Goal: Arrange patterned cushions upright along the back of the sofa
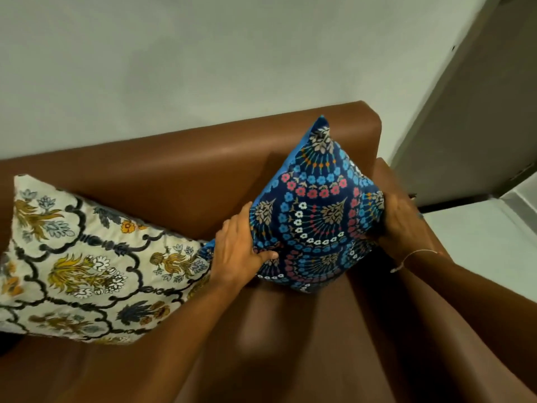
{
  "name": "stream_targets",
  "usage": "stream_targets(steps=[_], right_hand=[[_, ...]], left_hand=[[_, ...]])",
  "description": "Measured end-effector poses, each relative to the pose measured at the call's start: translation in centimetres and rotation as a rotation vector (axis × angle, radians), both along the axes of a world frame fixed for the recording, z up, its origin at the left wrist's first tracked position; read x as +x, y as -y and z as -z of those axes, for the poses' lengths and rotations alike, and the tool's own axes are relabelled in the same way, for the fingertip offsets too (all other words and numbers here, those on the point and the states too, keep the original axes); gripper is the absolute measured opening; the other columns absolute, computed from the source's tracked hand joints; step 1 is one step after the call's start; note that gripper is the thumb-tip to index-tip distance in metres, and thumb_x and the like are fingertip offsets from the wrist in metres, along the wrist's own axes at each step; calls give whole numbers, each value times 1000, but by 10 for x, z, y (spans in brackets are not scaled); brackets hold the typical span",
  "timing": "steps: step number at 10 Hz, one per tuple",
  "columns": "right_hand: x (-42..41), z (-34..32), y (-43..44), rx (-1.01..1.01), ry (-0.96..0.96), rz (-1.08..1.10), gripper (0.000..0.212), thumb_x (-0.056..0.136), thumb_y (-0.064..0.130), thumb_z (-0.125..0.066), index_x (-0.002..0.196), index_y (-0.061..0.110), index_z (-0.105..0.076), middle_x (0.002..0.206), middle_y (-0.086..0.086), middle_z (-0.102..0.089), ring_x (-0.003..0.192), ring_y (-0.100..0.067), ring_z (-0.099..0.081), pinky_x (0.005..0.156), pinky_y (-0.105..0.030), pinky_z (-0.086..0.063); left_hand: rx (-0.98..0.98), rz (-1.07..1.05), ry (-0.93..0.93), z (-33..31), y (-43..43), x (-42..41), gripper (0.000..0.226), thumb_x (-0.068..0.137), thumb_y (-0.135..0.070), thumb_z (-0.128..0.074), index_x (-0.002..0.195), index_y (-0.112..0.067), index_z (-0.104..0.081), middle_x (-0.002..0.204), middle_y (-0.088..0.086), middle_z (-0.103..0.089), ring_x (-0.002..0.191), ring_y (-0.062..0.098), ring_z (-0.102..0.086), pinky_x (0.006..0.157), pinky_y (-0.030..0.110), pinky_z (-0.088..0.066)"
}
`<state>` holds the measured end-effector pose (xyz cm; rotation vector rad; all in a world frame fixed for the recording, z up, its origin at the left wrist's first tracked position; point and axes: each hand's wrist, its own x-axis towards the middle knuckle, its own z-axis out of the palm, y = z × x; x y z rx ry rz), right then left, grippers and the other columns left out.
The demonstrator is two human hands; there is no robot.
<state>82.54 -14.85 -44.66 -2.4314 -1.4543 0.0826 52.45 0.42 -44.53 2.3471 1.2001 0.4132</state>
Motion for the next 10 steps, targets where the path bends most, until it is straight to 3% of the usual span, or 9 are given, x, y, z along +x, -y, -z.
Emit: stream_targets(steps=[1,2,3,4,5,7,8,10], right_hand=[[8,-10,0,-104,-34,-1,96,55,29,-90,135,9,-42,124,-12,-56,113,-33,-55,93,-43,-48],[7,-10,-5,-152,-93,-16,118,48,21,-95,146,9,-29,135,-14,-53,121,-36,-54,103,-49,-43],[9,-1,-8,-188,-102,21,131,51,29,-93,153,17,-12,145,-12,-46,132,-36,-44,111,-60,-30],[1,6,-5,-166,-123,126,133,60,36,-88,156,17,2,161,-11,-17,147,-33,-17,116,-66,-11],[-28,6,11,11,-81,186,123,67,30,-80,155,15,5,163,-13,-9,150,-34,-7,116,-64,-6],[-138,-47,37,-21,95,28,97,83,33,-68,156,7,-9,162,-19,-15,150,-39,-8,118,-61,-11],[-213,-90,50,-27,93,-32,82,96,47,-48,156,8,-9,164,-16,-9,151,-35,0,120,-54,-3],[-374,-160,86,0,49,-127,80,98,57,-30,157,10,-4,165,-11,-1,151,-28,10,121,-47,5]], left_hand=[[1,18,-25,0,-1,11,123,59,-56,-87,154,-21,-17,143,5,-48,133,27,-40,110,50,-37],[-56,8,-64,6,-6,13,129,57,-53,-90,156,-21,-13,146,8,-46,136,30,-39,111,49,-36],[-75,19,-104,5,-8,10,138,54,-55,-91,156,-24,-5,151,10,-42,139,32,-36,114,50,-32],[-55,65,-169,-4,-6,0,149,51,-61,-89,156,-21,9,164,13,-20,152,32,-16,124,51,-16],[-1,85,-202,-15,5,-23,146,57,-64,-85,156,-21,15,169,9,4,155,26,8,125,47,-1],[96,75,-210,-60,43,-130,87,98,-50,-45,158,-14,7,168,9,10,154,23,15,126,43,0],[86,32,-267,-102,66,-206,78,102,-45,-35,157,-12,10,168,9,14,154,24,17,126,42,3],[67,-46,-362,-177,129,-366,78,103,-48,-29,156,-10,12,167,12,17,153,25,18,126,43,3]])
